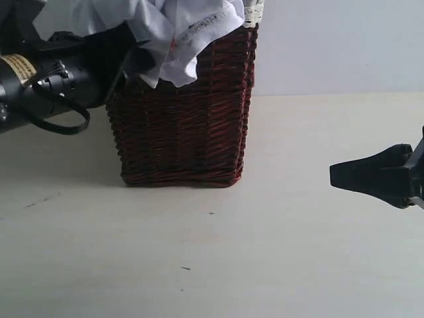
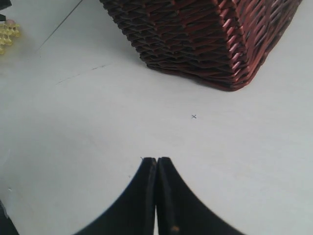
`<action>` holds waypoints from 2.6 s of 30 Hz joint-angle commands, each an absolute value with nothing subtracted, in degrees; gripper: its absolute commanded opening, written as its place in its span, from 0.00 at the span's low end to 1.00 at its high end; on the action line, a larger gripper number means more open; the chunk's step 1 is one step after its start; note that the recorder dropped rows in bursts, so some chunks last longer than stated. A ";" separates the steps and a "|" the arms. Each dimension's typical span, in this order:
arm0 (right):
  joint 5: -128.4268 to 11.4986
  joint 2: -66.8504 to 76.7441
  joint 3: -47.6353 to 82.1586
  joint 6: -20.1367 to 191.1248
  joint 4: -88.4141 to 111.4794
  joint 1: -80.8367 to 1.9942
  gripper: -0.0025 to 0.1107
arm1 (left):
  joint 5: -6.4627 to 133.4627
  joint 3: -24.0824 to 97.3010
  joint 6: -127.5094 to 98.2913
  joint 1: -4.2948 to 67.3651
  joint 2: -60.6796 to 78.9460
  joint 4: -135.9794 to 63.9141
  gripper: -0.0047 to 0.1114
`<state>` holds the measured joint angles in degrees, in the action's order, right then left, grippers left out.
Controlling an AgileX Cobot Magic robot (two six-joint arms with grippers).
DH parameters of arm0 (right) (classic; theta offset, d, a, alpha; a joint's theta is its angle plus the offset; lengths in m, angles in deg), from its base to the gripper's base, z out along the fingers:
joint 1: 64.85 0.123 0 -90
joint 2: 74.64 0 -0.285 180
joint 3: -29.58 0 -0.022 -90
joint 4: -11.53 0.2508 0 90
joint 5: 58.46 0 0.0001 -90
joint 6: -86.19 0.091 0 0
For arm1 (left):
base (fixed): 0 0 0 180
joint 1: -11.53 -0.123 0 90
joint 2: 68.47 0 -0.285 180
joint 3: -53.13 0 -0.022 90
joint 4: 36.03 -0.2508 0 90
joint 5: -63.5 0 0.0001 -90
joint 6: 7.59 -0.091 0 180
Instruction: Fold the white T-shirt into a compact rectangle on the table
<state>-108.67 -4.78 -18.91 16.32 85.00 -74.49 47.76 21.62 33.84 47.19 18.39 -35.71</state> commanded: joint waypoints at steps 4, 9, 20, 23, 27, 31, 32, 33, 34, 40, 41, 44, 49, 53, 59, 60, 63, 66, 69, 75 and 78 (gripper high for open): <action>-109.24 -5.09 -18.63 15.80 85.47 -74.79 0.02 | 39.68 26.75 31.22 46.05 1.37 -39.69 0.04; -110.03 -5.09 -18.63 15.80 85.63 -74.79 0.02 | 46.61 43.12 30.59 38.95 0.06 -39.94 0.04; -110.86 -5.09 -18.63 15.80 85.41 -74.79 0.02 | 65.56 94.08 29.57 30.32 11.38 -42.90 0.04; -110.86 -5.09 -18.63 15.80 85.29 -74.79 0.02 | 70.19 106.62 27.37 30.32 14.91 -42.90 0.04; -110.86 -5.09 -18.63 15.80 85.29 -74.79 0.02 | 72.47 120.25 27.35 30.32 19.18 -42.27 0.04; -110.86 -5.09 -18.63 15.80 85.07 -74.79 0.02 | 72.47 129.40 31.43 30.32 22.87 -37.80 0.04; -110.86 -5.09 -18.63 15.80 85.07 -74.79 0.02 | 72.47 130.49 32.79 30.32 23.30 -36.48 0.04; -110.86 -5.09 -18.63 15.80 84.95 -74.79 0.02 | 71.88 131.43 33.63 30.32 23.60 -36.03 0.04; -110.97 -5.09 -18.63 15.80 84.95 -74.79 0.02 | 71.21 132.78 33.50 30.32 23.72 -36.03 0.04; -111.18 -4.97 -18.63 15.80 85.02 -74.79 0.02 | 62.49 138.92 25.50 30.32 21.91 -36.96 0.04; -111.30 -4.85 -18.63 15.80 85.02 -74.79 0.02 | 64.04 139.56 24.00 30.32 21.49 -37.08 0.04; -111.60 -4.75 -18.63 15.91 85.13 -74.79 0.02 | 73.34 140.86 22.68 30.32 20.04 -37.08 0.04; -112.88 -4.75 -18.63 15.81 85.52 -74.79 0.02 | 91.44 140.85 16.65 30.32 18.87 -36.97 0.04; -112.76 -4.75 -18.63 15.80 85.52 -74.79 0.02 | 110.34 140.40 14.63 30.32 20.66 -36.73 0.04; -113.12 -4.75 -18.63 15.80 85.52 -74.79 0.02 | 127.90 140.40 1.17 30.32 27.48 -24.41 0.04; -113.12 -4.75 -18.63 15.80 85.52 -74.79 0.02 | 129.33 140.40 -0.14 30.32 28.44 -23.24 0.04; -113.12 -4.75 -18.63 15.80 85.52 -74.79 0.02 | 133.46 140.40 -0.41 30.32 31.63 -18.57 0.04; -113.12 -4.75 -18.63 15.80 85.52 -74.79 0.02 | 133.46 140.40 -0.83 30.32 34.22 -12.71 0.04; -112.99 -4.75 -18.63 15.80 85.52 -74.79 0.02 | 133.46 140.40 -1.31 30.32 35.94 -1.21 0.04; -120.99 -4.75 -18.63 8.19 90.52 -74.79 0.02 | 132.14 140.40 -4.84 30.32 37.34 14.46 0.04; -122.26 -4.75 -18.63 2.91 92.50 -73.67 0.11 | 130.60 140.40 -4.11 30.32 37.67 16.53 0.04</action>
